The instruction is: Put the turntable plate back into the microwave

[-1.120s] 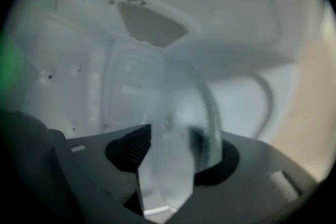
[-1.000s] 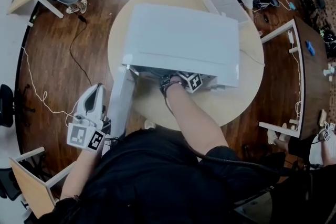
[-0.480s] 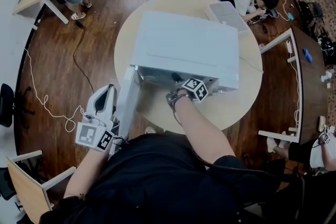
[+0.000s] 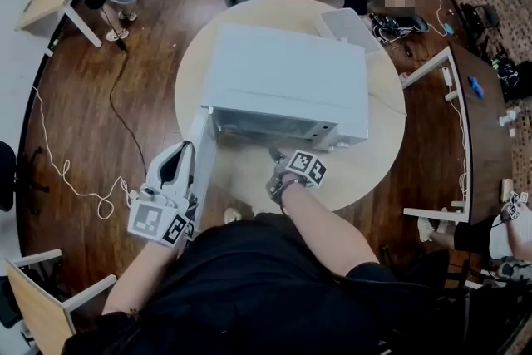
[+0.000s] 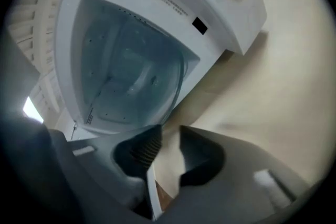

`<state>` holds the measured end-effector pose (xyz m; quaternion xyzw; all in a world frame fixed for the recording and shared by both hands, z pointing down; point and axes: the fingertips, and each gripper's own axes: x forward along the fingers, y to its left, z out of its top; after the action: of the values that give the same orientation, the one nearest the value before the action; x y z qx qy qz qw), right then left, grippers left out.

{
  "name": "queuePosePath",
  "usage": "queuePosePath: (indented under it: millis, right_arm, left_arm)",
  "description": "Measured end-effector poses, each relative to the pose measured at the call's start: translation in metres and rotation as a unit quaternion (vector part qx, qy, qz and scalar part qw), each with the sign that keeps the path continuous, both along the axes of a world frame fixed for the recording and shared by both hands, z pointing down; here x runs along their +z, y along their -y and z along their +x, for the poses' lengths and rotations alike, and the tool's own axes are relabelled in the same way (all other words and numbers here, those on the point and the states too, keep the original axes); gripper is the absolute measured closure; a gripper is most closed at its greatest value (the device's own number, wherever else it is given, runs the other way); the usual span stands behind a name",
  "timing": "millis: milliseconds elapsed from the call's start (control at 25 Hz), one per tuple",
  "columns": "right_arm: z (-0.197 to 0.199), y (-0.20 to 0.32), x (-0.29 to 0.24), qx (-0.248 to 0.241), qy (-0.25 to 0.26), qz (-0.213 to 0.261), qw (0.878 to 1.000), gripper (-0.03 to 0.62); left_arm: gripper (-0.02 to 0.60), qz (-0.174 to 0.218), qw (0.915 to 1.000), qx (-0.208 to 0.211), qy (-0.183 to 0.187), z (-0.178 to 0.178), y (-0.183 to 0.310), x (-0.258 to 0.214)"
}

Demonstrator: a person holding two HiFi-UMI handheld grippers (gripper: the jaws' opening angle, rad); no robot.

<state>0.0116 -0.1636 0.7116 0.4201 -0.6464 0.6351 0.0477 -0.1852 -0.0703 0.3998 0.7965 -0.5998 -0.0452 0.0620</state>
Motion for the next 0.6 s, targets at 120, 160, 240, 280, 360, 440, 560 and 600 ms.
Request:
queuePosePath:
  millis: [120,160,240,280,360,440,560,600]
  right_arm:
    - [0.006,-0.018,-0.022,-0.053,0.021,0.041,0.998,0.592]
    - [0.018,-0.019,-0.032,-0.056,0.02,0.057,0.997,0.592]
    - [0.05,-0.017,-0.047,-0.037,0.007,0.081,0.996,0.592]
    - [0.067,-0.015,-0.053,-0.021,0.0,0.09,0.996,0.592]
    - [0.099,-0.014,-0.065,0.01,-0.015,0.104,0.994,0.592]
    - [0.125,-0.02,-0.076,0.035,-0.029,0.115,0.992,0.592]
    - [0.157,-0.035,-0.093,0.062,-0.049,0.131,0.988,0.592]
    - [0.167,-0.04,-0.099,0.072,-0.055,0.136,0.987,0.592]
  left_arm:
    - [0.58,0.004,0.9996,0.026,-0.007,0.017,-0.004,-0.001]
    - [0.58,0.006,0.9991,0.041,-0.013,0.028,-0.002,0.001]
    - [0.58,0.005,0.9968,0.075,-0.028,0.053,0.003,0.009]
    - [0.58,0.003,0.9951,0.093,-0.035,0.066,0.006,0.014]
    - [0.58,-0.002,0.9908,0.127,-0.047,0.091,0.012,0.023]
    - [0.58,-0.011,0.9866,0.152,-0.059,0.109,0.019,0.029]
    - [0.58,-0.027,0.9821,0.168,-0.08,0.126,0.028,0.04]
    - [0.58,-0.033,0.9805,0.172,-0.088,0.13,0.029,0.044]
